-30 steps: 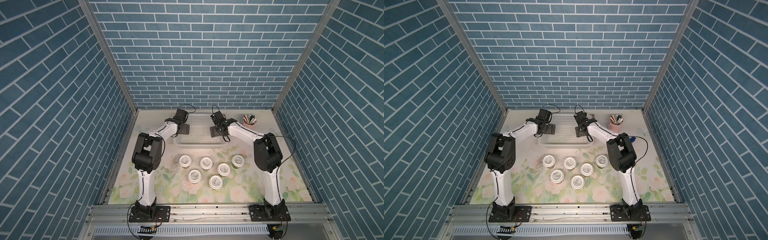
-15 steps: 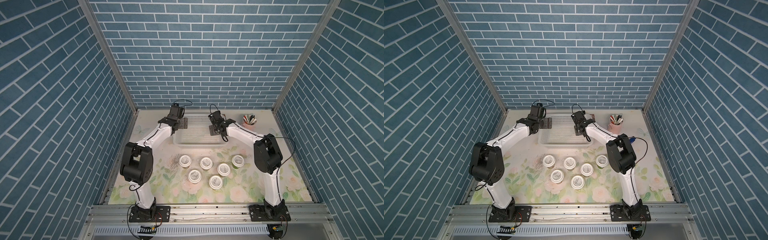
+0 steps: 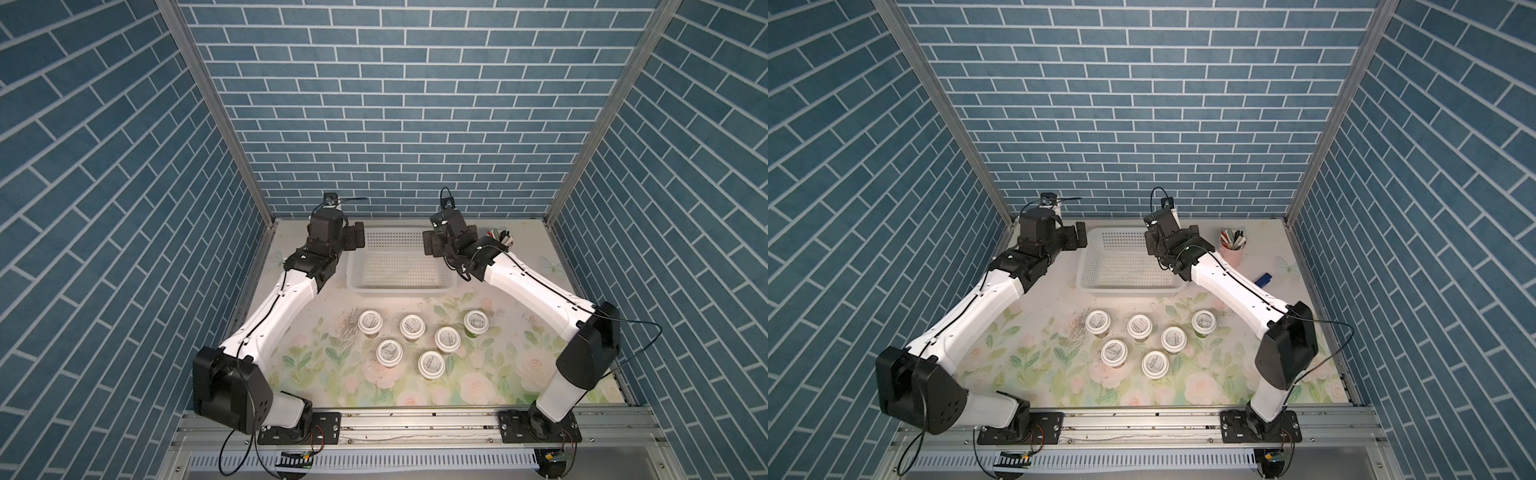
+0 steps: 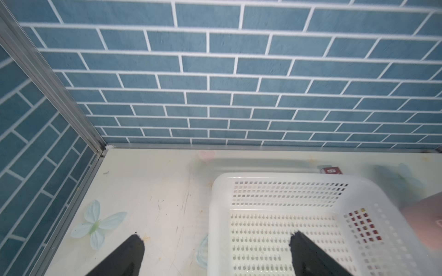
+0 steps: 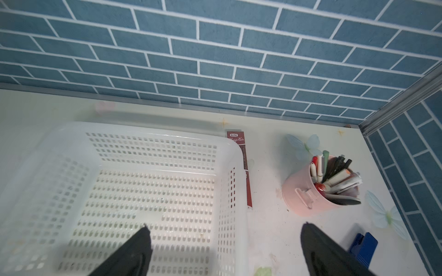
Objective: Put the yogurt in the basket
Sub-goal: Place the basket at the center of the board, then pick up the yogurt from the center of the board.
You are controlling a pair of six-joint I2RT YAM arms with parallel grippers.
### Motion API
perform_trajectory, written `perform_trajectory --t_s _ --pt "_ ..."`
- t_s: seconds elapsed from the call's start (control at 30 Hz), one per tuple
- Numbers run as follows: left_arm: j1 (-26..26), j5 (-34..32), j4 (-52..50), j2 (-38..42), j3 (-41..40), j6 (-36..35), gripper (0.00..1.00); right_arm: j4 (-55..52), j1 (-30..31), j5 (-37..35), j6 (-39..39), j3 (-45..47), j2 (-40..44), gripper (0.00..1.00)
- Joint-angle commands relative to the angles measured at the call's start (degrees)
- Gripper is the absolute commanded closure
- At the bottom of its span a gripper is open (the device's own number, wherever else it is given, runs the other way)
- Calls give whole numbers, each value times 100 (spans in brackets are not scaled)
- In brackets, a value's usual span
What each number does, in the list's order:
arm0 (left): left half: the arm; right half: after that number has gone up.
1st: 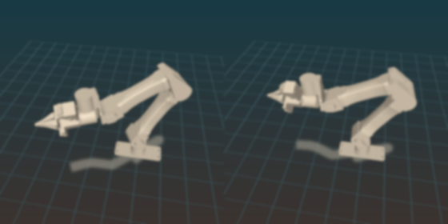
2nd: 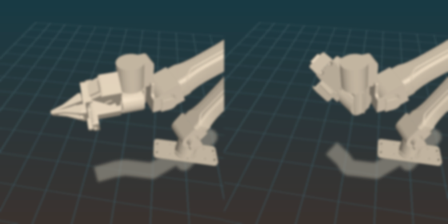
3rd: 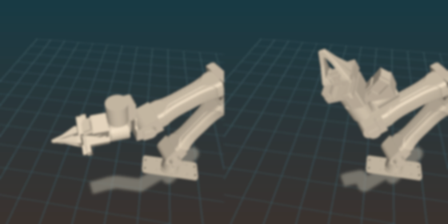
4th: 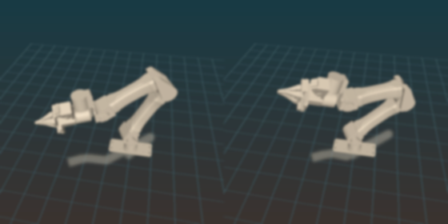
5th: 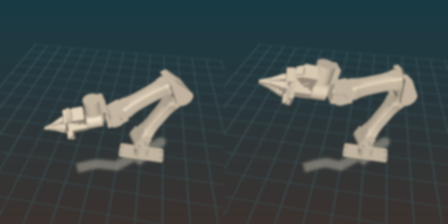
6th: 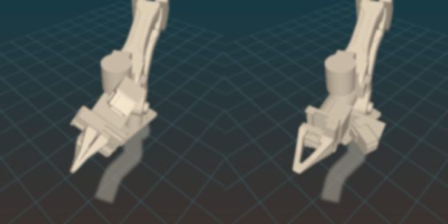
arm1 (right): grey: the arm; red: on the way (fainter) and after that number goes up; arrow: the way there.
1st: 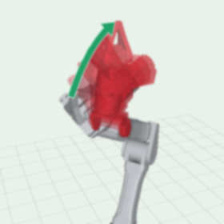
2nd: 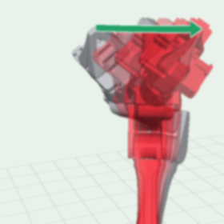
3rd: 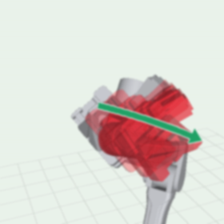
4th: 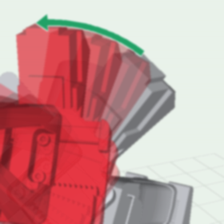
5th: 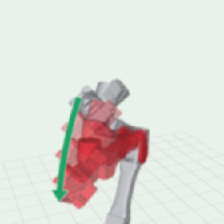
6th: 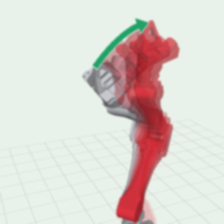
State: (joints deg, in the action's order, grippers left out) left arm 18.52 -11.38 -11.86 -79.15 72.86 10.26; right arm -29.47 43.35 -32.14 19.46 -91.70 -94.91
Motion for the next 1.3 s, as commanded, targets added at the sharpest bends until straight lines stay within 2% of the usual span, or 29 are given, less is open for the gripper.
perform_trajectory --t_s 0.0,0.13,0.27,0.4,0.57,0.9,1.07,1.27 --pt "-2 365 -277 270 -169 0 0 -834 15 239 337 364 455 0" --pt "30 708 -288 867 -522 250 0 -1655 15 482 756 897 894 0" --pt "242 865 -310 1642 -885 419 0 -2059 18 817 1300 1801 1403 0" --pt "490 900 -481 2292 -1174 424 0 -1874 -2 1165 1754 2766 1863 0" --pt "703 827 -468 2826 -1742 303 0 -1418 -202 1532 1949 3444 2027 0" --pt "1279 1107 -327 2799 -2230 -296 0 -838 -952 2232 1785 4043 2300 0" --pt "1643 1296 -345 2636 -2250 -655 0 -667 -1016 2443 1719 4017 2103 0" --pt "1757 1212 -272 2579 -2215 -616 0 -596 -1013 2568 1635 3941 1874 0"
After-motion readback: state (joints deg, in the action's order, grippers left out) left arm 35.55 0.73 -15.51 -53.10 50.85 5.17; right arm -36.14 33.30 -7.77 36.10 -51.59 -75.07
